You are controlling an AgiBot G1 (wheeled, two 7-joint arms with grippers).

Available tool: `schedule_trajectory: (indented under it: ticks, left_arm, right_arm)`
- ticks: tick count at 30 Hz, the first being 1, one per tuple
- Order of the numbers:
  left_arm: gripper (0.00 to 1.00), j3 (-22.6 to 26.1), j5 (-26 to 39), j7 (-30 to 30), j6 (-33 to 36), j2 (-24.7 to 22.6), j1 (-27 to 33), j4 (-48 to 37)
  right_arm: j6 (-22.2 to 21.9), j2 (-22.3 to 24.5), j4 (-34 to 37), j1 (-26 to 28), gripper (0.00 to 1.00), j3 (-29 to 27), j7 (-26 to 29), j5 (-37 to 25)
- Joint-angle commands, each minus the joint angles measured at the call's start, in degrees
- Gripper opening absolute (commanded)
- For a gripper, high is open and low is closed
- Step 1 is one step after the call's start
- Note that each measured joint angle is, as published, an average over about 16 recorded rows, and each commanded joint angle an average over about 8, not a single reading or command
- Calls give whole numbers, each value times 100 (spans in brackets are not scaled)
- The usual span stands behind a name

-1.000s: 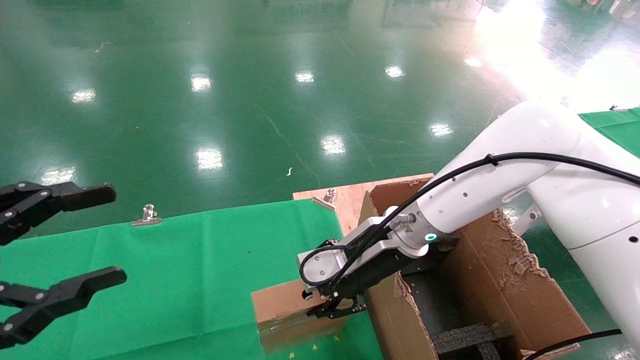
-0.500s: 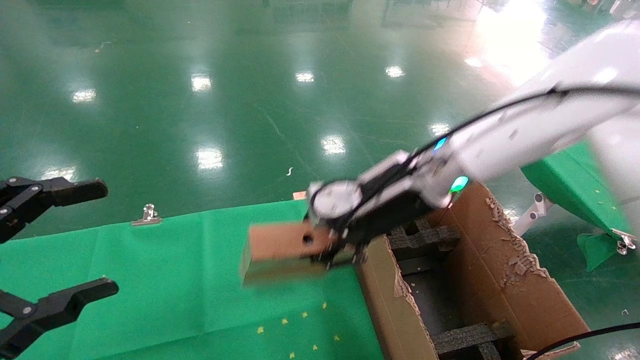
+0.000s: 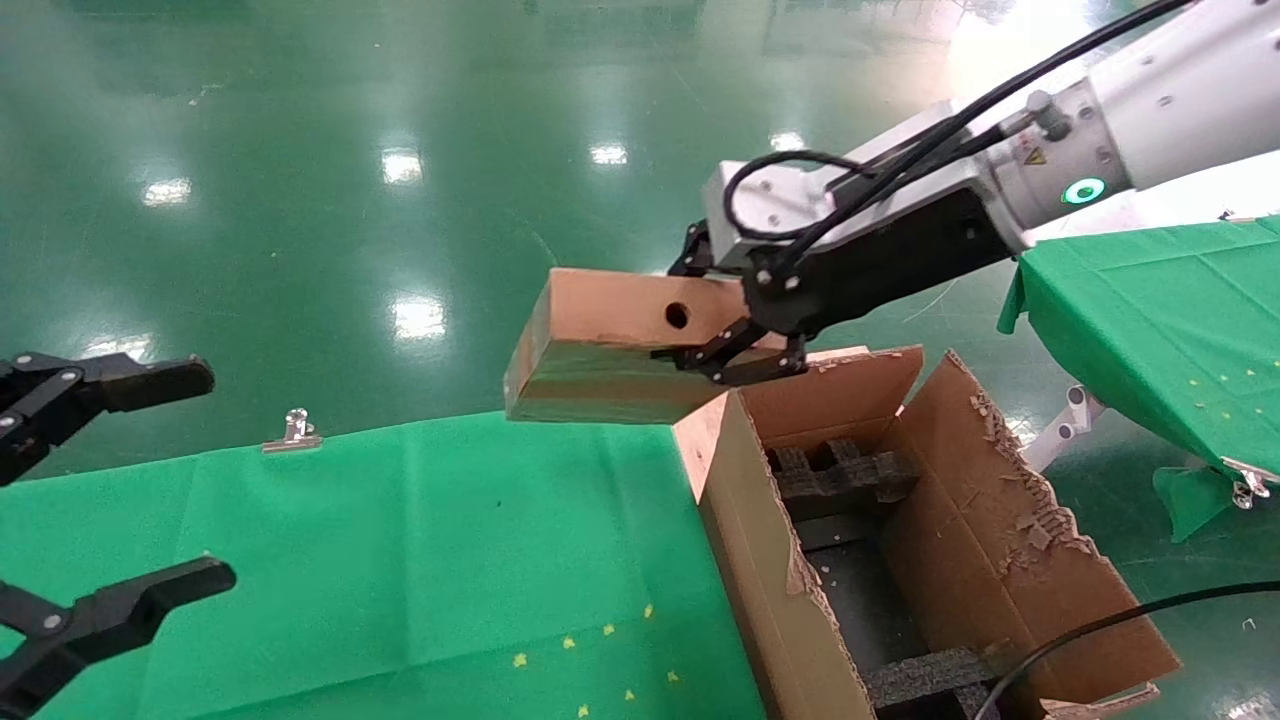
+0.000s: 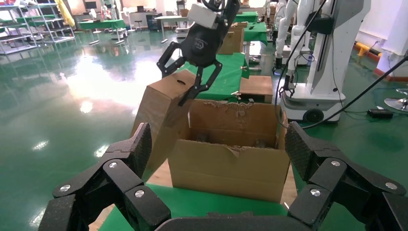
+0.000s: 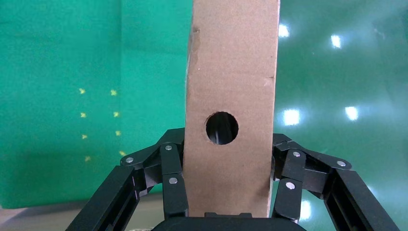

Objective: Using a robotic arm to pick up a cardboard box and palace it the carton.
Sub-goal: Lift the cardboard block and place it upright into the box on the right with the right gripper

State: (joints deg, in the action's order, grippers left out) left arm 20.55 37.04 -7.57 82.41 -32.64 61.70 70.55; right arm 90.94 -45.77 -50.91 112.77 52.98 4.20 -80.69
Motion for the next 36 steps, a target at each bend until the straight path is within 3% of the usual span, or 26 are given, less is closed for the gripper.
schedule_trajectory:
  ticks: [1,19,28,36]
  left_arm:
    - [100,0,0,0,0,0,0,0]
    - [100,0,0,0,0,0,0,0]
    - [100,0,0,0,0,0,0,0]
    - [100,0,-1,0,-2,1,-1,-1]
  right_arm:
    - [-10,52,128,121,0,126,-69,103]
    - [-36,1666,948,810,0,880,-327,-102]
    - [-78,2394,1010,566,0,1214,-125,53]
    - [-131,2675,970,380,0,1365,184,142]
